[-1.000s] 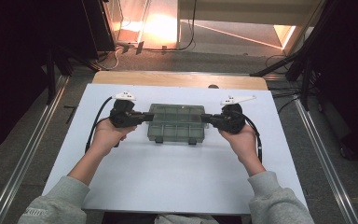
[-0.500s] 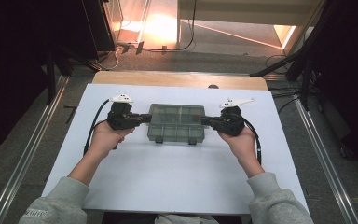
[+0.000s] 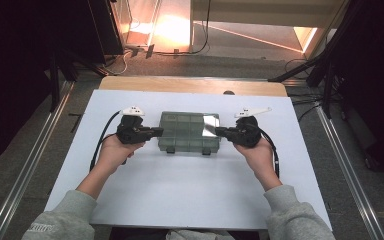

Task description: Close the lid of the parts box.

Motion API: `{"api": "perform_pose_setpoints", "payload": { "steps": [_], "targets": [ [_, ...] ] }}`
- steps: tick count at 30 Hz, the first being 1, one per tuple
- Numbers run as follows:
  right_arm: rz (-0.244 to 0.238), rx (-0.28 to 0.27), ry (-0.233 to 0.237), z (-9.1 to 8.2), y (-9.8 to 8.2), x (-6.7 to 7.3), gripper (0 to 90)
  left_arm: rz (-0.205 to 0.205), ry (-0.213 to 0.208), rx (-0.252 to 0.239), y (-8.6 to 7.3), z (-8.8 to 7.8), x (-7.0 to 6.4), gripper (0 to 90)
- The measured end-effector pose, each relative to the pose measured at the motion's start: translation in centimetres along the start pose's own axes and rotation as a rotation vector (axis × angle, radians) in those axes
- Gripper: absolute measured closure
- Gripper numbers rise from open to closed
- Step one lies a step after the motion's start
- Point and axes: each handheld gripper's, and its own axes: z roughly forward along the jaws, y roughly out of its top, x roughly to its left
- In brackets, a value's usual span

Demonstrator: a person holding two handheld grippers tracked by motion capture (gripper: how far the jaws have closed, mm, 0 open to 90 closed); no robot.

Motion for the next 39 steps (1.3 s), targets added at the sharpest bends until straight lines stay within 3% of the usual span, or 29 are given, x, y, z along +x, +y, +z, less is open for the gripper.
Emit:
{"api": "perform_pose_setpoints", "payload": {
  "steps": [18, 39],
  "targets": [
    [0.005, 0.026, -0.019, 1.0, -1.1, -0.1, 88.0, 0.010, 0.001, 0.028, -1.3, 1.3, 0.3, 87.9],
    [0.006, 0.045, -0.044, 2.0, -1.8, -0.8, 87.7, -0.005, -0.009, 0.038, -1.9, 1.9, 0.8, 87.9]
  ]
}}
